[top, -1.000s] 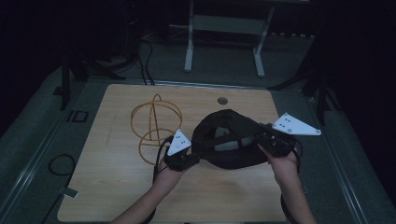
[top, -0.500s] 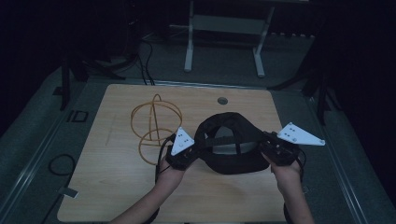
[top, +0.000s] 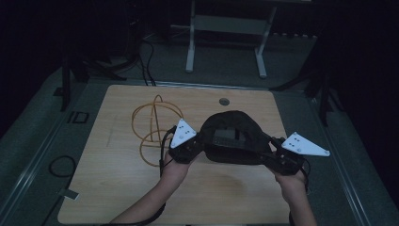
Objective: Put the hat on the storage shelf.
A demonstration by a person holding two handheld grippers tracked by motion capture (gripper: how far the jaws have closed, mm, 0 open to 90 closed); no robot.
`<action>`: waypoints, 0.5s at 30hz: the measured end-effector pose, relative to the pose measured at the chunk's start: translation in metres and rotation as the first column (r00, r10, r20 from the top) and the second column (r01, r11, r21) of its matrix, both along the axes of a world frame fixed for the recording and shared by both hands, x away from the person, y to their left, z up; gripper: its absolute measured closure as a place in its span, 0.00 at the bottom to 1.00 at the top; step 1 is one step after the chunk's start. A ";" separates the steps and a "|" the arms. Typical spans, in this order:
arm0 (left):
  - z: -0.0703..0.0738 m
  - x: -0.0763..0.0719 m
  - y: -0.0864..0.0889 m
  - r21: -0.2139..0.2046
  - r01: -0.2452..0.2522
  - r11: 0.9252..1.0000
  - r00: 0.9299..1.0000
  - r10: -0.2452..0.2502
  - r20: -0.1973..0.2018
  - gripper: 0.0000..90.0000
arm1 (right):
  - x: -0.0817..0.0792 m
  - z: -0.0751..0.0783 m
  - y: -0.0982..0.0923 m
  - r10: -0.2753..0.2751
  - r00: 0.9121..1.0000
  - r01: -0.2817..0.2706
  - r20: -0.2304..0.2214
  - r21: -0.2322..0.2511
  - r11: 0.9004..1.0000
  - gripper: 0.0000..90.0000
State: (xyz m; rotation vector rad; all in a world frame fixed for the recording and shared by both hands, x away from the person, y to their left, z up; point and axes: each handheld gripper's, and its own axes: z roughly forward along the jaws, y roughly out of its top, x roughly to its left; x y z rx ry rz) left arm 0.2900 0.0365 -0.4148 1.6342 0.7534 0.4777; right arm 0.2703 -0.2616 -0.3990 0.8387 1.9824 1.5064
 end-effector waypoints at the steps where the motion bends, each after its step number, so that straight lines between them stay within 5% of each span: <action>1: 0.003 0.000 -0.001 -0.004 -0.002 1.000 1.000 0.002 0.005 0.99 | 0.000 -0.001 -0.001 -0.001 1.000 0.001 -0.004 0.004 1.000 0.54; 15: 0.018 -0.004 0.001 -0.005 -0.007 1.000 0.999 0.008 0.048 0.99 | -0.012 -0.019 -0.011 0.110 0.991 -0.113 -0.077 -0.033 0.993 0.32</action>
